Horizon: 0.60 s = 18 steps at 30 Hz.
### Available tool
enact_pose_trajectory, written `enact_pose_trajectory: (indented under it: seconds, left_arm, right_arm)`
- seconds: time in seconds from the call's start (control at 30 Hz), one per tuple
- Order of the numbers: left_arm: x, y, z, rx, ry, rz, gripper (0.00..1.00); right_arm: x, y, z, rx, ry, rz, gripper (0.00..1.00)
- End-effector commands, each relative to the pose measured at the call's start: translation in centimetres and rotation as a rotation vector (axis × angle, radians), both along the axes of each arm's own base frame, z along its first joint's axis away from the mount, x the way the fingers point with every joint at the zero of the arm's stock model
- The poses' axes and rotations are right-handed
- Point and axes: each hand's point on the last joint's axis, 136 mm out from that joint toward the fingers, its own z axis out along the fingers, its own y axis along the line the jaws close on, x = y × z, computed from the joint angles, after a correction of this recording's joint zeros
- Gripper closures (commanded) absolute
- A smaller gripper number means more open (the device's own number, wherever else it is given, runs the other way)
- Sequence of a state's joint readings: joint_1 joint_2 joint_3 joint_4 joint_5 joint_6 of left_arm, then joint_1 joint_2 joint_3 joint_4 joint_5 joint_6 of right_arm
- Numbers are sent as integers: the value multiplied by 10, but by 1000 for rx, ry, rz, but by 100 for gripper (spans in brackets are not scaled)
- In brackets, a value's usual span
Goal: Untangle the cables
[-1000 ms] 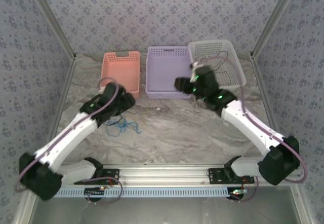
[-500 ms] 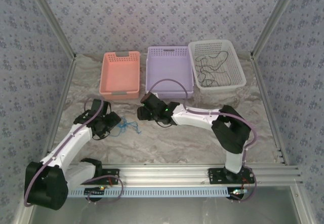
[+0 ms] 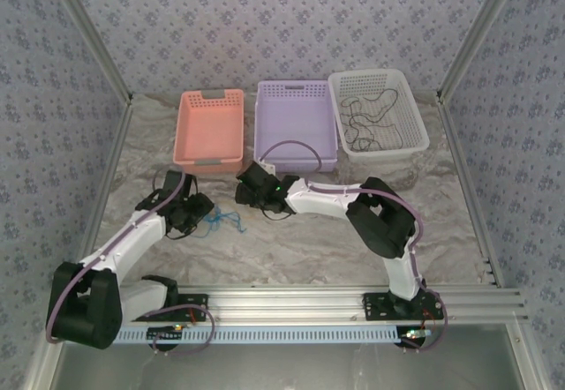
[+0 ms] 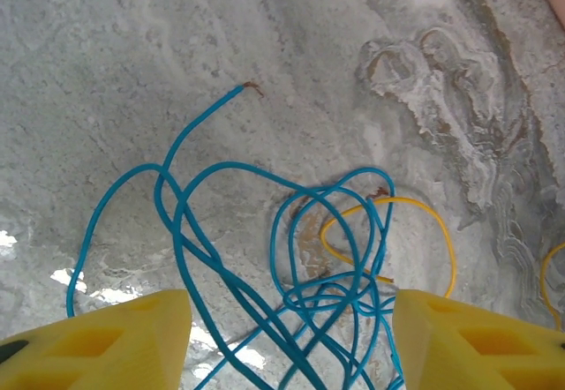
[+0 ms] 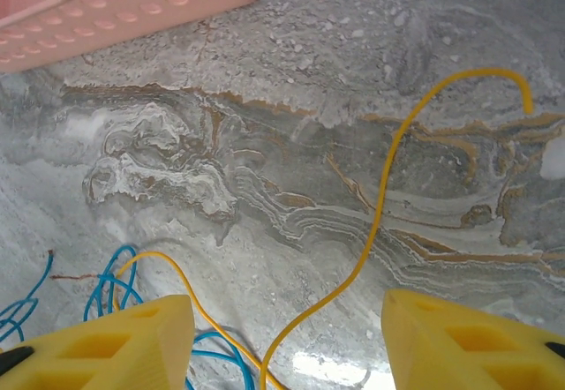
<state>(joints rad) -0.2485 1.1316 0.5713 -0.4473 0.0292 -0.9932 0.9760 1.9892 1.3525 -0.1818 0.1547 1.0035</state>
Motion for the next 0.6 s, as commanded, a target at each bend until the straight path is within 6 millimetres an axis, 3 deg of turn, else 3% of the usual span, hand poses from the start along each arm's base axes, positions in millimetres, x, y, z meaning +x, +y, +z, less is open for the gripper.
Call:
enact_pose_trajectory:
  seconds: [0.0, 0.37, 0.5, 0.57]
  left_arm:
    - [-1, 1, -5, -6, -2, 6, 41]
    - [-3, 4, -9, 9, -1, 14, 46]
    - [-2, 4, -12, 9, 3, 13, 47]
    - [-2, 3, -13, 9, 5, 13, 48]
  right_arm:
    - [-1, -6, -5, 22, 25, -82, 38]
    - [5, 6, -24, 138, 118, -151, 40]
    - [6, 6, -33, 162, 146, -182, 46]
    - [7, 4, -35, 163, 147, -200, 54]
